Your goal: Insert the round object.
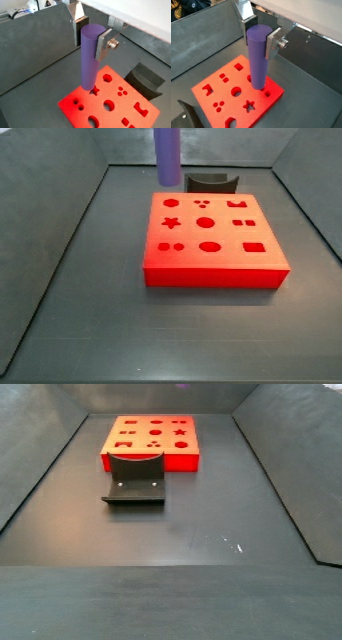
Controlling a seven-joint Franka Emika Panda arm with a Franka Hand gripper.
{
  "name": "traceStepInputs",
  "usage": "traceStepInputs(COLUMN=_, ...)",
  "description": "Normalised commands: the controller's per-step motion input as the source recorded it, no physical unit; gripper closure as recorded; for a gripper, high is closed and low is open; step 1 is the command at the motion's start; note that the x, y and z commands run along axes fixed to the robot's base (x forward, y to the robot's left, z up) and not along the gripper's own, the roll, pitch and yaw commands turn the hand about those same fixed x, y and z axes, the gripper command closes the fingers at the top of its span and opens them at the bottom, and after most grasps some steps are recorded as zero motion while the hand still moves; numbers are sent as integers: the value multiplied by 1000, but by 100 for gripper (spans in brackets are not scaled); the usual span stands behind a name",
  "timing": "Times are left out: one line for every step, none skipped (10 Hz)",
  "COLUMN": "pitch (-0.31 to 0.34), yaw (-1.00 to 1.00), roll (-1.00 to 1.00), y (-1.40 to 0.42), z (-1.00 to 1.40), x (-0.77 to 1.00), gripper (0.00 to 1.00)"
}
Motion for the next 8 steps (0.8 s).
traceStepInputs(pitch=-51, yaw=0, roll=-4, y=0, z=-214, x=0, gripper=100)
traceStepInputs(pitch=-154, yaw=454, roll=-26, y=309, z=-529, x=314, gripper=100)
traceStepInputs(pitch=-127, yaw=377, roll=-106, y=371, z=-517, x=620, gripper=100)
traceStepInputs(pitch=-120, yaw=309, roll=-139, y=357, z=-466, x=743, gripper=100)
traceStepInputs(pitch=-107, yaw=277, roll=-116, y=271, z=-366, x=806, gripper=100)
traceStepInputs(pitch=-54, yaw=254, roll=0, y=91, z=-163, x=874, gripper=100)
traceStepInputs(pitch=-20, yaw=209, roll=110, y=103, z=-106, x=849, gripper=100)
traceStepInputs(pitch=0, yaw=171, roll=217, y=103, z=-114, x=851, gripper=100)
